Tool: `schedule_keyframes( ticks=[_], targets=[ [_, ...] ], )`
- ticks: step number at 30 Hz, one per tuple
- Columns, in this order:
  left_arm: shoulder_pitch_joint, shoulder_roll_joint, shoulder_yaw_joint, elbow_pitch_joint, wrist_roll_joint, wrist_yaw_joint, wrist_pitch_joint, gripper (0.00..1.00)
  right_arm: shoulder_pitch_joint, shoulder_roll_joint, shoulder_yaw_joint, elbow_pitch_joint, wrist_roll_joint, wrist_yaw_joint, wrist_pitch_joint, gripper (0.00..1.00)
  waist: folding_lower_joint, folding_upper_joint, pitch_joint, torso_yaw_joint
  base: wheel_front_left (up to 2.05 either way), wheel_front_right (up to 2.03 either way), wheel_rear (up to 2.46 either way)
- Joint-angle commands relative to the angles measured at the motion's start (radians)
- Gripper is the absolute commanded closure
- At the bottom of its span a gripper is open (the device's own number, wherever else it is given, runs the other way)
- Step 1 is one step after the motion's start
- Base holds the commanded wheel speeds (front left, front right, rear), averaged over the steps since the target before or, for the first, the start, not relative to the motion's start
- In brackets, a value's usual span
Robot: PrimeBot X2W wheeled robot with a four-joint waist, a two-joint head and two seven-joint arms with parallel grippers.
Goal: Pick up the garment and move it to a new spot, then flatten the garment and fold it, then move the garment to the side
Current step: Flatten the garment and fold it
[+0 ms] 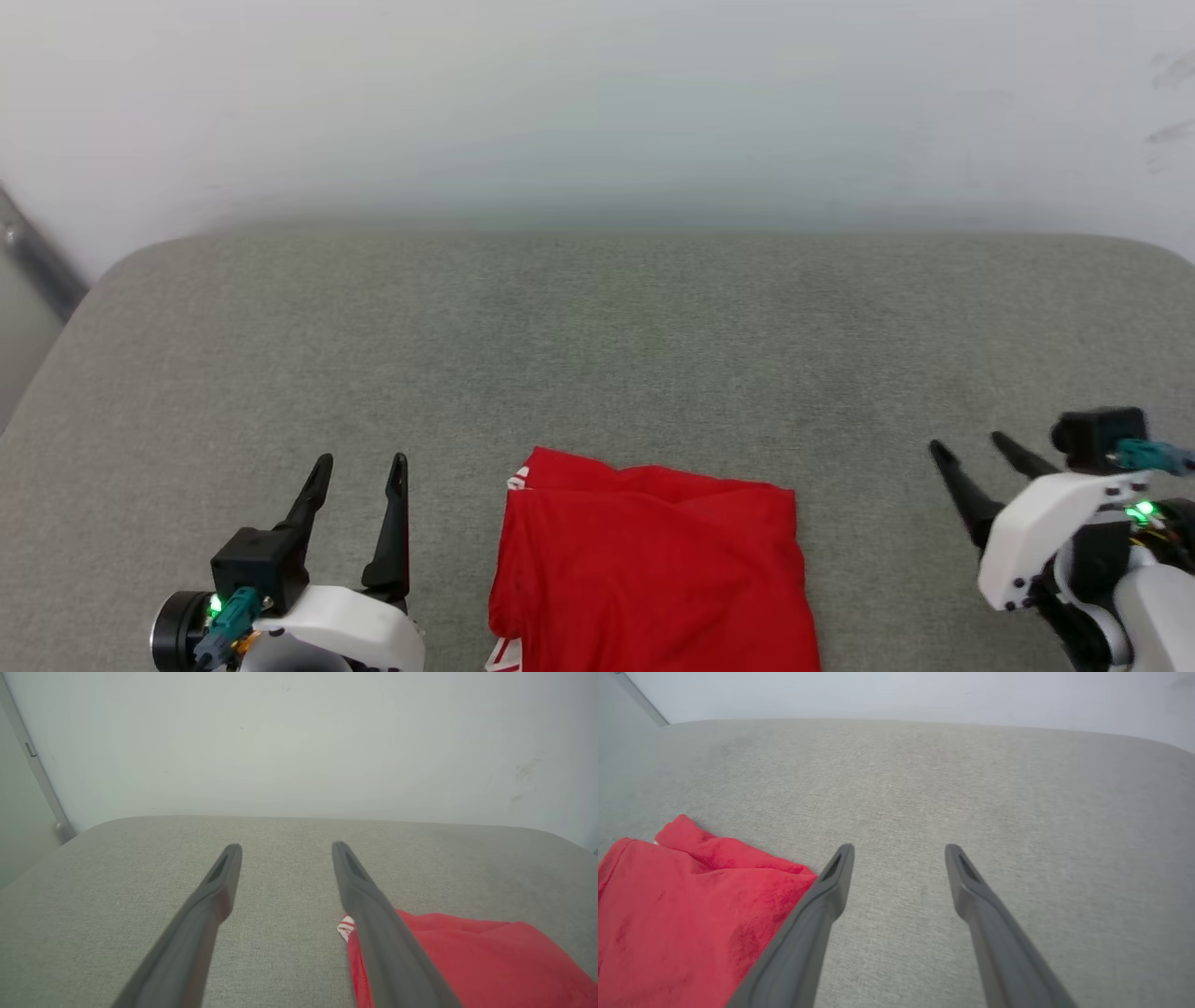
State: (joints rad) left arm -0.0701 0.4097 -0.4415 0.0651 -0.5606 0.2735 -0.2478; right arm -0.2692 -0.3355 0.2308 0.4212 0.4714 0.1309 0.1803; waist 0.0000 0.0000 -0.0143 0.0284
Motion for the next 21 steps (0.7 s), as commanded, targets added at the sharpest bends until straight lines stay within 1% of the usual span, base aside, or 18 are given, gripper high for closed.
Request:
schedule_keyframes(
  ticks=[1,4,8,13,16,21],
  targets=[
    [0.013,0.006,0.005,0.001,-0.003,0.004,-0.005,0.0,0.022,0.006,-0.029,-0.022,-0.028,0.0,-0.022,0.0,0.0,0.0,-0.008,-0.017,0.0,0.0,0.0],
    [0.028,0.011,0.021,0.006,-0.004,0.014,-0.008,0.0,0.089,0.05,-0.161,-0.111,-0.131,0.0,-0.107,0.0,0.0,0.0,-0.012,-0.036,0.0,0.0,0.0],
    [0.04,0.012,0.036,0.012,0.001,0.027,-0.011,0.0,0.174,0.12,-0.249,-0.248,-0.215,0.0,-0.186,0.0,0.0,0.0,-0.017,-0.048,0.0,0.0,0.0],
    [0.059,0.017,0.044,0.026,0.014,0.036,-0.013,0.0,0.273,0.19,-0.266,-0.384,-0.265,0.0,-0.234,0.0,0.0,0.0,-0.028,-0.051,0.0,0.0,0.0],
    [0.077,0.015,0.049,0.025,0.016,0.04,-0.015,0.0,0.311,0.208,-0.254,-0.427,-0.279,0.0,-0.225,0.0,0.0,0.0,-0.031,-0.055,0.0,0.0,0.0],
    [0.098,0.018,0.056,0.019,0.019,0.041,-0.017,0.0,0.338,0.226,-0.251,-0.46,-0.288,0.0,-0.199,0.0,0.0,0.0,-0.031,-0.056,0.0,0.0,0.0]
  ],
)
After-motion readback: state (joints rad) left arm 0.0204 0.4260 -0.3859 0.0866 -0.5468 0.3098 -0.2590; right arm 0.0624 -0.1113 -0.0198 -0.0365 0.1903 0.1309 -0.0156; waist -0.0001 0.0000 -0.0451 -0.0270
